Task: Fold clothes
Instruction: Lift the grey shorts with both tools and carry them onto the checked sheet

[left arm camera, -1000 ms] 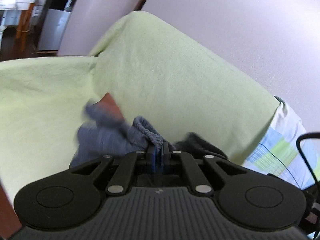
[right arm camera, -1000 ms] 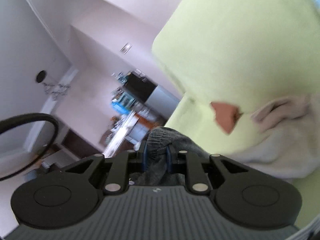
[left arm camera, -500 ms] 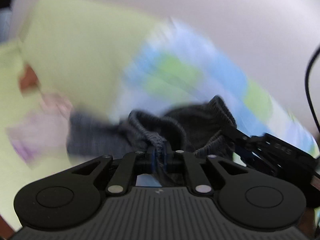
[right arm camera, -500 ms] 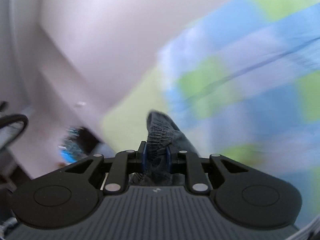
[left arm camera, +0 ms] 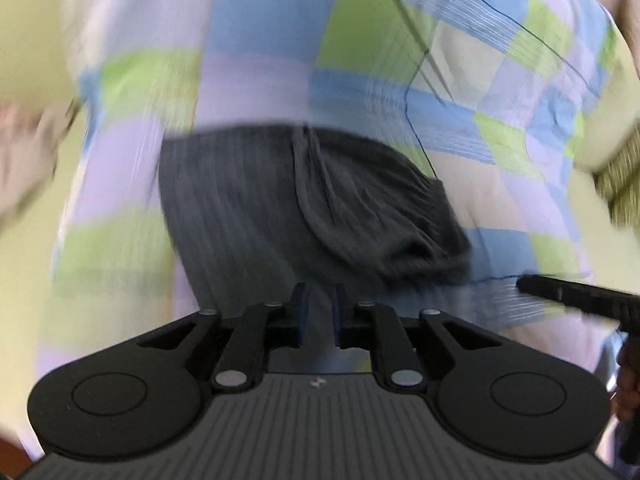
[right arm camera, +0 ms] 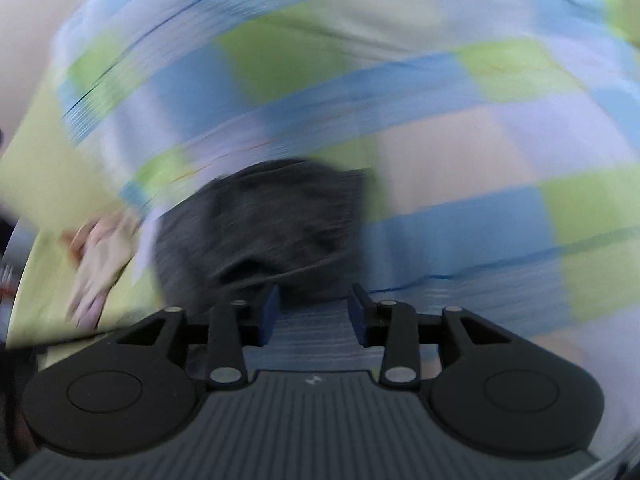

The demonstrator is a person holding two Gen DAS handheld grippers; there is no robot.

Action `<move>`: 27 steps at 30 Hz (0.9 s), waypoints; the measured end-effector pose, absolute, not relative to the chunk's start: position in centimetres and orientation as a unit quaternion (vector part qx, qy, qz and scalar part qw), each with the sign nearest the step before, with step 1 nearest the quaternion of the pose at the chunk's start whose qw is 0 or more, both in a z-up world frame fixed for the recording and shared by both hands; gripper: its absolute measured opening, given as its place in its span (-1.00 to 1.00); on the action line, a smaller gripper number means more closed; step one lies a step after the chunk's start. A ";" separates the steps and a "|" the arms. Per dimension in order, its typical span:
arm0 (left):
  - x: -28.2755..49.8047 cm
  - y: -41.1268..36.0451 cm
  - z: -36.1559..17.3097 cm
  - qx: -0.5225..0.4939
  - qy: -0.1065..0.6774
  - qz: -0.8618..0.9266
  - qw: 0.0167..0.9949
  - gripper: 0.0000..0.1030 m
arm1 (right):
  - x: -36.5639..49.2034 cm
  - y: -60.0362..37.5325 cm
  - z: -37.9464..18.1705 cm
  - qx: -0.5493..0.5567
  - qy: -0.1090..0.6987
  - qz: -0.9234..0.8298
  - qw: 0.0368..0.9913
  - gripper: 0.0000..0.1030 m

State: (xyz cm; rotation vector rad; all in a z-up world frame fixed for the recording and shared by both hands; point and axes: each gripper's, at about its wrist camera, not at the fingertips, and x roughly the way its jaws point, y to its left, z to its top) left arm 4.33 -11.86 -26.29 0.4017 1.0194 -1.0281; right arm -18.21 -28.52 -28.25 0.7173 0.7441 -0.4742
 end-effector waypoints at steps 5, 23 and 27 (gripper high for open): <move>8.4 -16.4 -26.4 0.249 0.421 -0.505 0.711 -0.67 | -8.5 -22.8 -29.9 0.137 0.379 -0.151 0.902 -0.19; 10.9 -32.3 -27.7 0.395 0.318 -0.678 0.531 -0.14 | -16.4 -22.4 -31.8 -0.072 0.561 -0.116 0.816 -0.82; 9.6 -37.3 -30.2 0.460 0.257 -0.710 0.467 -0.14 | -18.5 -23.6 -32.7 0.068 0.563 -0.226 0.792 -0.50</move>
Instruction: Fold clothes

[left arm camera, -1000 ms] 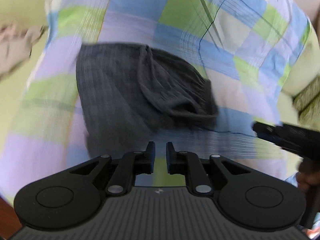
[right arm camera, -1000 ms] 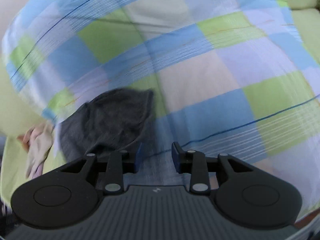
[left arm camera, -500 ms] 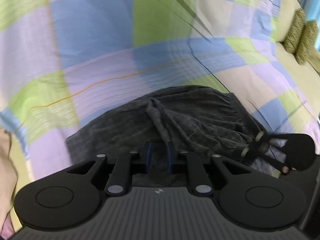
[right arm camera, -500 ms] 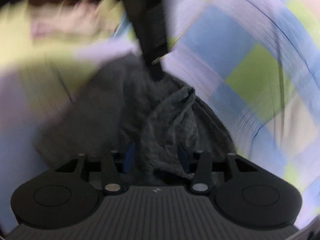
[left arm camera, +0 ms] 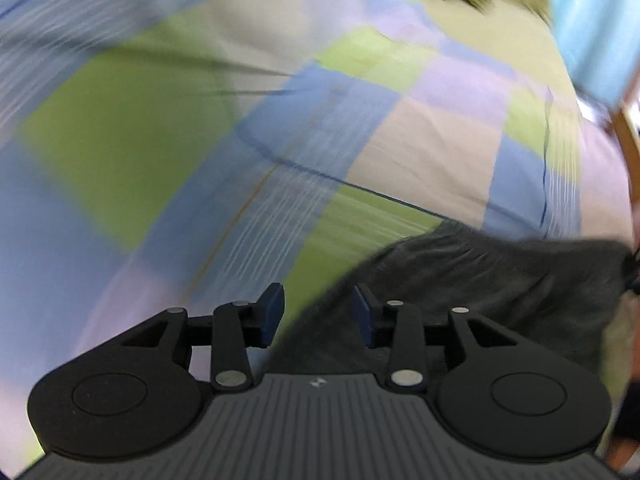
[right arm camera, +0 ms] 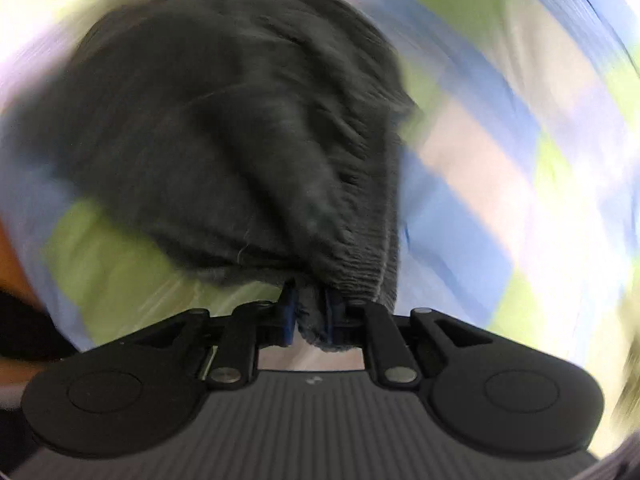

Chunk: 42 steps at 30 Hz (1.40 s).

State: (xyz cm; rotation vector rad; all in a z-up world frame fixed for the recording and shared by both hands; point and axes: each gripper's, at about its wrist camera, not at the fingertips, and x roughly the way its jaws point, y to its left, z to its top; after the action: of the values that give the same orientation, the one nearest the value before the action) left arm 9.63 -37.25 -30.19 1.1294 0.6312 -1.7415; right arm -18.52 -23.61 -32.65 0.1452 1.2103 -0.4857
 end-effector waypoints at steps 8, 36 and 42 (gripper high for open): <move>4.9 -41.5 -34.8 0.543 0.208 -0.759 0.293 0.04 | -23.8 -21.5 -31.1 0.450 0.302 -0.485 0.686 0.51; 4.4 -20.4 -15.2 0.281 0.095 -0.533 0.792 -0.85 | -25.0 -30.9 -17.0 0.137 0.128 -0.421 0.888 -0.90; -3.9 -12.4 -10.3 0.255 0.066 -0.456 0.850 -0.85 | -30.0 -29.6 -11.8 0.070 0.101 -0.327 0.937 -0.90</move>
State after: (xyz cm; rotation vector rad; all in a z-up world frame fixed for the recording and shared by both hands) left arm -3.92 -12.38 -10.26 0.5361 0.1390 -0.9610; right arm -30.03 -29.65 -11.83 0.1424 0.2055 -0.6679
